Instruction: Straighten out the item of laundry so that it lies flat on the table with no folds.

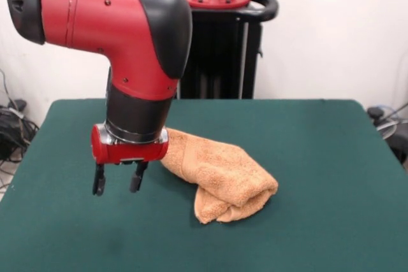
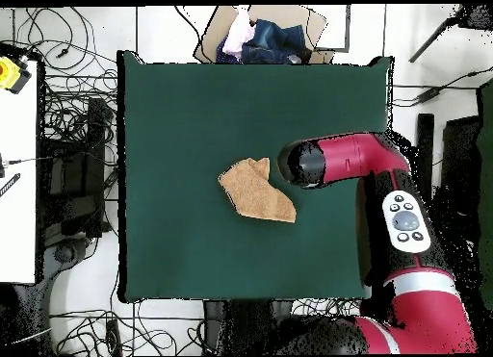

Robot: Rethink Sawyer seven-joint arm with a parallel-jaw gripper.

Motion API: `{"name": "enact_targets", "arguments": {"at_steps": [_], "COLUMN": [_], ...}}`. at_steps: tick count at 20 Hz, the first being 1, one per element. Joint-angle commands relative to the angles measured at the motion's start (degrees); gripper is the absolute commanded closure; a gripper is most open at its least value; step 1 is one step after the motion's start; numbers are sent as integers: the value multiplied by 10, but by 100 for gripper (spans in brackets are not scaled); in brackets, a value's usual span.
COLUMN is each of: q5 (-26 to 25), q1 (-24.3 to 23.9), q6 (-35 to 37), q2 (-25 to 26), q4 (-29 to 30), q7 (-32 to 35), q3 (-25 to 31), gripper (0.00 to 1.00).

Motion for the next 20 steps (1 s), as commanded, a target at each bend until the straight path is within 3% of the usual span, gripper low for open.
{"name": "enact_targets", "arguments": {"at_steps": [1,6,20], "q5": [51,79,67], "q1": [-31,-55,-55], "q6": [38,65,63], "q2": [-20,-15,-10], "q4": [87,100,94], "q7": [-124,-144,-132], "q3": [89,116,120], "gripper": [0,0,0]}}
